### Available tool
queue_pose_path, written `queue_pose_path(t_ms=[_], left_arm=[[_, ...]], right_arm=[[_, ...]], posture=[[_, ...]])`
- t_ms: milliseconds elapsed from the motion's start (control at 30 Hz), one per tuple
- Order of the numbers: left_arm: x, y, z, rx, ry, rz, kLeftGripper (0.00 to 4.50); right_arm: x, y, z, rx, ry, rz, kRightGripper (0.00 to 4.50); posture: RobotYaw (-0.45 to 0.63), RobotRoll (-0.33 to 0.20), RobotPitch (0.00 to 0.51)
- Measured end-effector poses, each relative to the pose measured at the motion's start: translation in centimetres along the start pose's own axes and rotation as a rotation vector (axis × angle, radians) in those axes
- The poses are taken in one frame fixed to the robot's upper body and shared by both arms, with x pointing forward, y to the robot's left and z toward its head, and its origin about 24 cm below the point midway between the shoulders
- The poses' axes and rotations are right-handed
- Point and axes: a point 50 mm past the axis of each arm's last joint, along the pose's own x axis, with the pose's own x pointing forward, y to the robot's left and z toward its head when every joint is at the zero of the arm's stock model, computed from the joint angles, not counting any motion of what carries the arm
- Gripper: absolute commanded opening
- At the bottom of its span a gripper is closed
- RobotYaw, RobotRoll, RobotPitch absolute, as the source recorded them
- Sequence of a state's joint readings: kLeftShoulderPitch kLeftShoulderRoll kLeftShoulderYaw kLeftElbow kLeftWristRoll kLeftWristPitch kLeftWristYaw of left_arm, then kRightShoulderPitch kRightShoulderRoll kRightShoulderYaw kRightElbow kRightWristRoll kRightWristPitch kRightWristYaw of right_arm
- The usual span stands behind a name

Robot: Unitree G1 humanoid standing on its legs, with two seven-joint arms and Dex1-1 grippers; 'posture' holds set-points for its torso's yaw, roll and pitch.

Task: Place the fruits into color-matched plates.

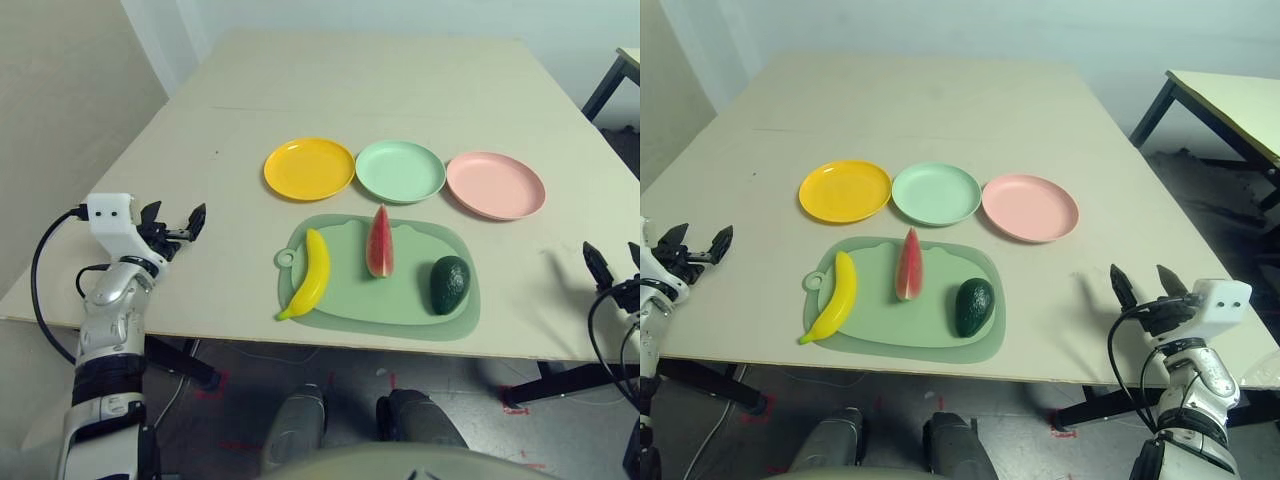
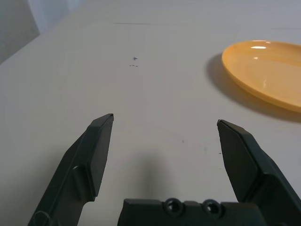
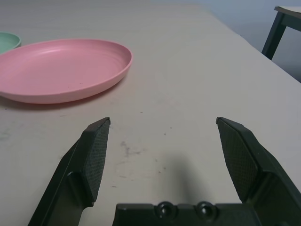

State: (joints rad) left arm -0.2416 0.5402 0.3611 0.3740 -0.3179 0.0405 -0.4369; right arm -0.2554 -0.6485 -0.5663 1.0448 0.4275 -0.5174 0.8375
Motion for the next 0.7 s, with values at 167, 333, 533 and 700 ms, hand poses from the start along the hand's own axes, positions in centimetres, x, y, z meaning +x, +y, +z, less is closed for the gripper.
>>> queue_pose_path(t_ms=[167,333,533,700], left_arm=[[0.8,-0.4,0.8,0.008,-0.024,-0.015,4.49],[0.9,-0.5,1.0,0.011,-0.029,-0.022,4.49],[1.1,-0.6,1.0,0.000,-0.032,-0.022,4.49],[2.3,-0.6,0.8,-0.033,-0.035,-0.055,4.49]], right_arm=[[-0.4,-0.1,-0.2,-0.003,0.008,-0.004,4.50],[-0.5,-0.3,-0.2,-0.003,0.016,-0.015,4.50],[0.0,-1.0,0.1,0.025,0.035,-0.061,4.50],[-0.1,-1.9,1.0,0.020,0.012,-0.108,4.50]], posture=[[0.04,0.000,0.097],[0.03,0.000,0.083],[-0.02,0.000,0.066],[-0.01,0.000,0.043]])
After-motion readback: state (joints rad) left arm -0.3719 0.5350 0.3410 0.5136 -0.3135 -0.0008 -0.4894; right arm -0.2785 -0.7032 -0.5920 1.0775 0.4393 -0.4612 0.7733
